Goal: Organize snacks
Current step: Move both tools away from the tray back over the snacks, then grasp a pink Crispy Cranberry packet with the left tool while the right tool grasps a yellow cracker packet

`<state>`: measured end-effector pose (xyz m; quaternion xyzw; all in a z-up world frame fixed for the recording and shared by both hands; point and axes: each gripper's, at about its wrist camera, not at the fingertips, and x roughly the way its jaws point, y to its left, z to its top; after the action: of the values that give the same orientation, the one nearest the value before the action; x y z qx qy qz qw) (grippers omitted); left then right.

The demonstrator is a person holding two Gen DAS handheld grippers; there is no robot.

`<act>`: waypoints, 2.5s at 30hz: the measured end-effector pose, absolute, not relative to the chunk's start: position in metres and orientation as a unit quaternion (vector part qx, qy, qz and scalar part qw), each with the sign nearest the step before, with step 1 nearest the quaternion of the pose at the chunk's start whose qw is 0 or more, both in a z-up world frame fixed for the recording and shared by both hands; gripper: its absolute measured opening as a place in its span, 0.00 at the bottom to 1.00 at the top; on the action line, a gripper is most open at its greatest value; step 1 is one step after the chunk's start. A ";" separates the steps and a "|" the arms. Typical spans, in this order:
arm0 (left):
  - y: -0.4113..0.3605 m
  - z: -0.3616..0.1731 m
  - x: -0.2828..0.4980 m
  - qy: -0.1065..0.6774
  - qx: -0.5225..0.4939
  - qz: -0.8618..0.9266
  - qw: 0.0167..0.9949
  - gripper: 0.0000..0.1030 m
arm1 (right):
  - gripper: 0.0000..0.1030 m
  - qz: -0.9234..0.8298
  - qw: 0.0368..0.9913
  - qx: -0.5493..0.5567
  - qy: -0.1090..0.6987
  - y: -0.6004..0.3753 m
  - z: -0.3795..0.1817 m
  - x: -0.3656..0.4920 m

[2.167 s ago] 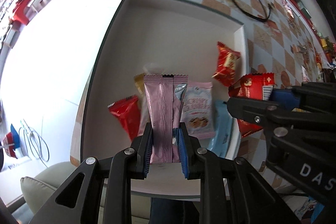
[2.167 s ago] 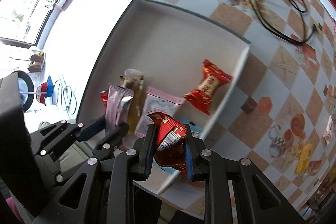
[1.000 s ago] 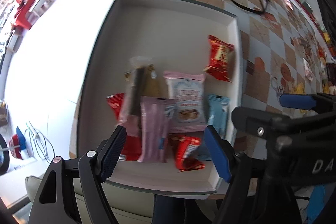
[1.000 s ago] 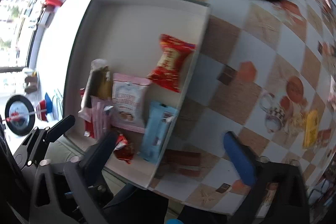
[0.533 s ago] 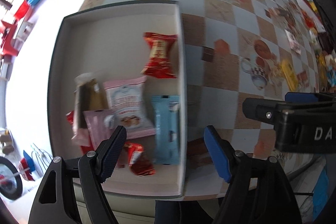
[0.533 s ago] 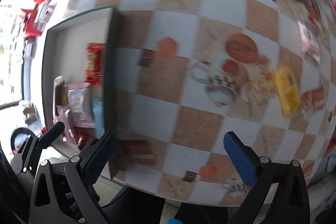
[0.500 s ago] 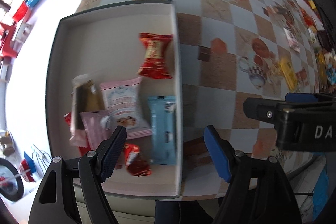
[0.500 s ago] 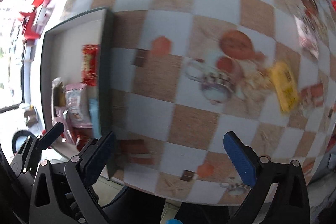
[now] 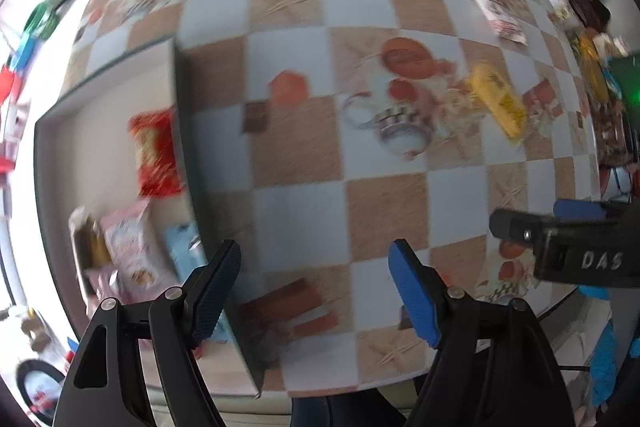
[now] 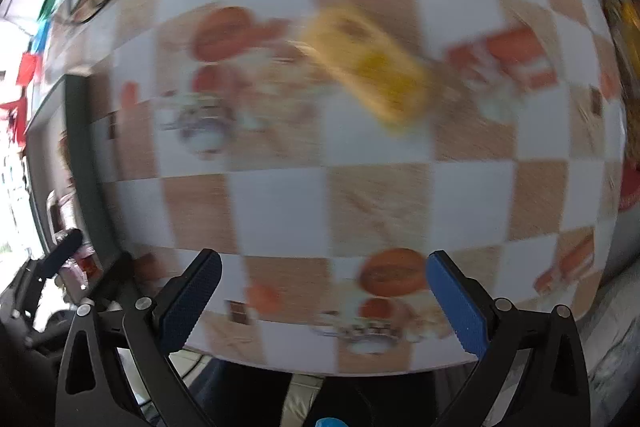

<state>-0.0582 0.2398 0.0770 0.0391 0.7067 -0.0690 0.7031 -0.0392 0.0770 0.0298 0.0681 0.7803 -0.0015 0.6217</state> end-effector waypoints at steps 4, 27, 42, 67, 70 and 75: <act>0.208 0.076 -0.042 0.699 0.078 -0.093 0.704 0.77 | 1.00 -0.032 0.609 0.084 0.788 0.037 0.016 -0.052; -0.011 0.047 0.097 0.578 0.307 -0.226 0.722 0.77 | 1.00 -0.042 0.619 0.035 0.783 0.015 -0.013 -0.111; -0.012 0.022 0.132 0.631 0.258 -0.228 0.695 0.41 | 1.00 -0.029 0.626 0.020 0.779 0.015 0.000 -0.137; 0.228 0.006 0.000 0.711 0.053 -0.053 0.699 0.50 | 1.00 0.058 0.684 -0.110 0.719 0.075 0.013 0.002; 0.230 0.006 -0.005 0.710 0.064 -0.058 0.699 0.65 | 0.99 0.068 0.673 -0.103 0.729 0.080 0.005 0.016; 0.230 -0.003 0.013 0.709 0.060 -0.057 0.701 0.75 | 0.80 0.065 0.675 -0.094 0.729 0.084 0.008 0.034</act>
<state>0.0131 0.2297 -0.0034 0.0603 0.7087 -0.0571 0.7006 0.0336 0.0838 0.0076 -0.0938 0.7290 0.0654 0.6748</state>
